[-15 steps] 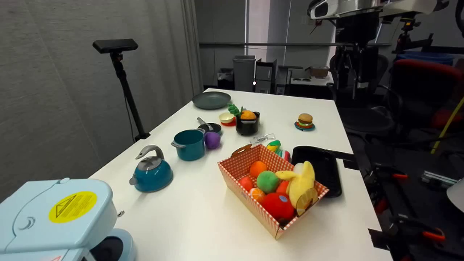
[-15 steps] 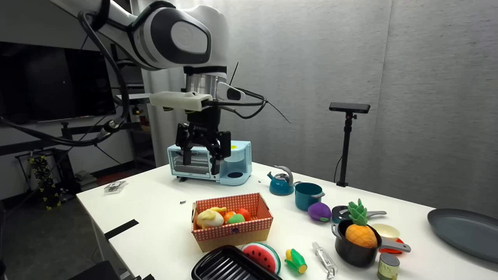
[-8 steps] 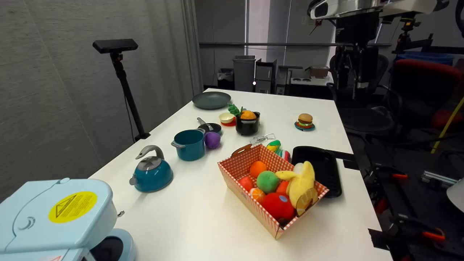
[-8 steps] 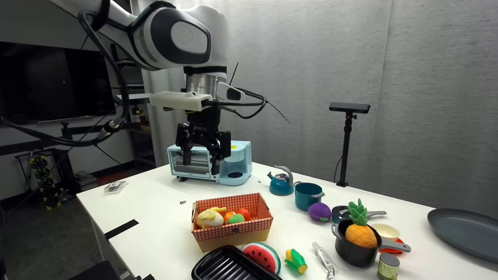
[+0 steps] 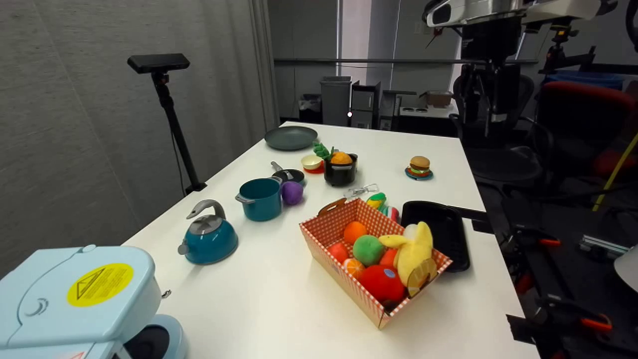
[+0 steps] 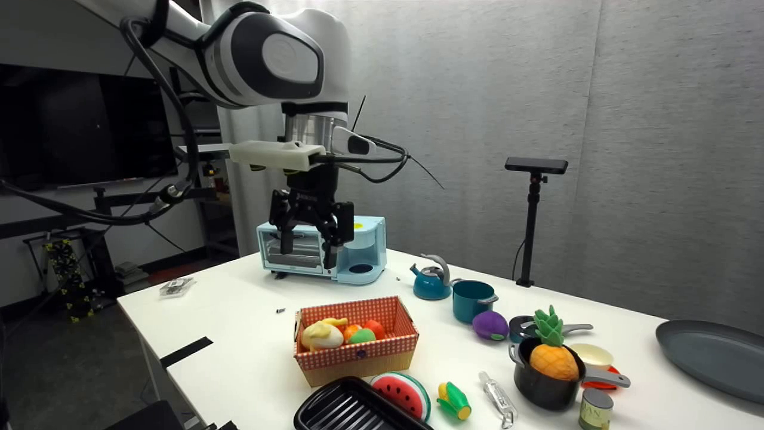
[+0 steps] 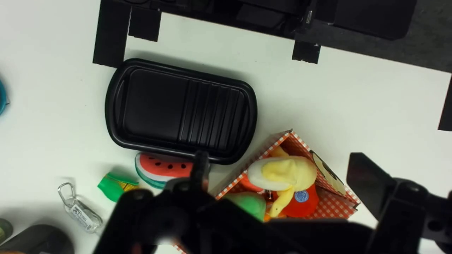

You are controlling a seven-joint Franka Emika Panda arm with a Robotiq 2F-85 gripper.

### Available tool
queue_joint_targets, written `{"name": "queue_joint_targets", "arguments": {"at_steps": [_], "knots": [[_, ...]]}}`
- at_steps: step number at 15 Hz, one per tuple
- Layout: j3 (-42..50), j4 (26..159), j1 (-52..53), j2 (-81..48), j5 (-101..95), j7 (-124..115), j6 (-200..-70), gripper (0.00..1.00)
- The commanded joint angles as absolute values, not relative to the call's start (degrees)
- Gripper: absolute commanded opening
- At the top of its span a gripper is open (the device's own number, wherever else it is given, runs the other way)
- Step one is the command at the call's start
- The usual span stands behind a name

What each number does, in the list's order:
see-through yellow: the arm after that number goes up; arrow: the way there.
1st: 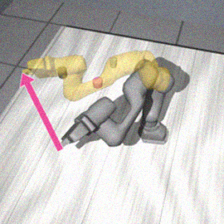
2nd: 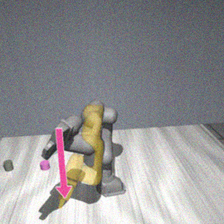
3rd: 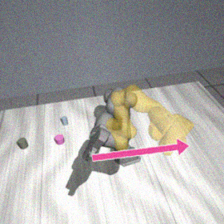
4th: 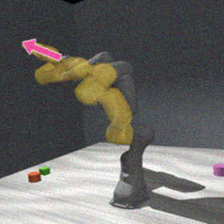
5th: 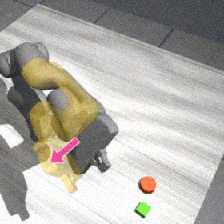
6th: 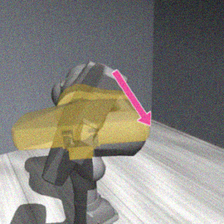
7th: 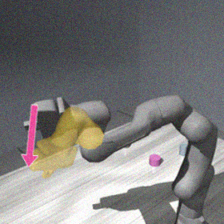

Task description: Take the pineapple plushie from the black pot and put it in the blue pot

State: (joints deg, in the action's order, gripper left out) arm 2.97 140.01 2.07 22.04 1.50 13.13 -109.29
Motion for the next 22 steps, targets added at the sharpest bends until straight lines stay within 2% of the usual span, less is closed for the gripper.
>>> {"name": "queue_joint_targets", "arguments": {"at_steps": [1,22], "knots": [[2.47,140.47,2.02,22.13,1.65,12.79,-109.87,1.0],[2.45,139.9,1.91,21.6,1.57,12.7,-110.1,1.0]]}}
